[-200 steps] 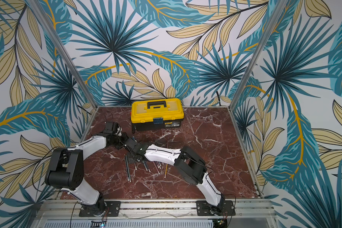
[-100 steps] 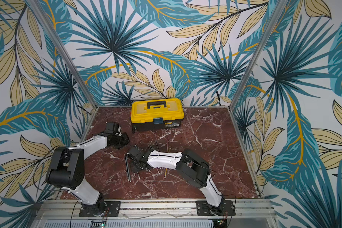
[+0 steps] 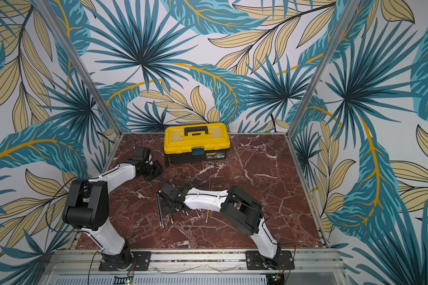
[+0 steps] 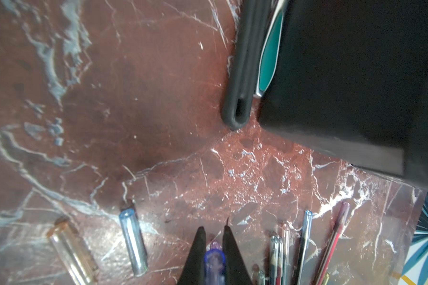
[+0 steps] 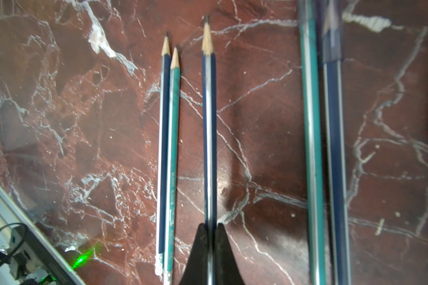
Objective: Remove the protective cover of the pencils
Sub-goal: Place the protective sleeve at the center of the board.
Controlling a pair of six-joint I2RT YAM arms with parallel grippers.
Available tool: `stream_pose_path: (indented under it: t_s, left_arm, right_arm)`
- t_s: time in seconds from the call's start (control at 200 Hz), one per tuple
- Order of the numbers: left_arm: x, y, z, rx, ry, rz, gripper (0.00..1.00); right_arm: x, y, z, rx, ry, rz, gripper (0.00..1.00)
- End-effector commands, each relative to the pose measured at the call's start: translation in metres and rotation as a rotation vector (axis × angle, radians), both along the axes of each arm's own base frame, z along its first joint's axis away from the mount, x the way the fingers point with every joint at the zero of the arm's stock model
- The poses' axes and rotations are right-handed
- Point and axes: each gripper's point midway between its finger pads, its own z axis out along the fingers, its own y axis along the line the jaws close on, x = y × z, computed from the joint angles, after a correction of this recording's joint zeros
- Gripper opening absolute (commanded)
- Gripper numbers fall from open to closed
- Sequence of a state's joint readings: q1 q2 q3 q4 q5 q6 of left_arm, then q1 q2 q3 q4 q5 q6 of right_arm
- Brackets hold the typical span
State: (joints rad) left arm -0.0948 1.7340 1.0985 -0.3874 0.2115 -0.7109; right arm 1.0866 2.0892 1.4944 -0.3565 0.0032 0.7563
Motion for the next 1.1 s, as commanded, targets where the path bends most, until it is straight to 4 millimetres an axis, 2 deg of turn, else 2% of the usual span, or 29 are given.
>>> stream_pose_path:
  t_s: [0.0,0.105,0.325,0.501,0.766,0.906,1.091]
  left_arm:
    - [0.011,0.007,0.009,0.044,-0.023,0.005,0.0]
    - [0.01,-0.002,0.012,0.021,-0.029,-0.029,0.0]
    - [0.007,-0.005,0.01,0.036,-0.03,-0.052,0.0]
    - [0.008,-0.007,0.011,0.027,-0.03,-0.059,0.0]
    - [0.006,-0.006,0.011,0.033,-0.026,-0.062,0.0]
    - [0.007,-0.006,0.009,0.037,-0.022,-0.059,0.0]
    - [0.006,-0.004,0.003,0.055,0.006,-0.059,0.0]
  right_arm:
    - [0.003,0.0,-0.004,0.004,0.011,-0.061,0.0]
    - [0.001,0.006,-0.007,0.042,0.03,-0.072,0.0]
    - [0.0,0.019,-0.014,0.063,0.058,-0.066,0.0]
    - [-0.002,0.014,-0.019,0.047,0.06,-0.077,0.0]
    - [-0.005,0.005,-0.029,0.028,0.068,-0.096,0.08]
    - [-0.008,0.01,-0.033,0.044,0.093,-0.09,0.15]
    - [-0.007,0.009,-0.032,0.04,0.091,-0.099,0.16]
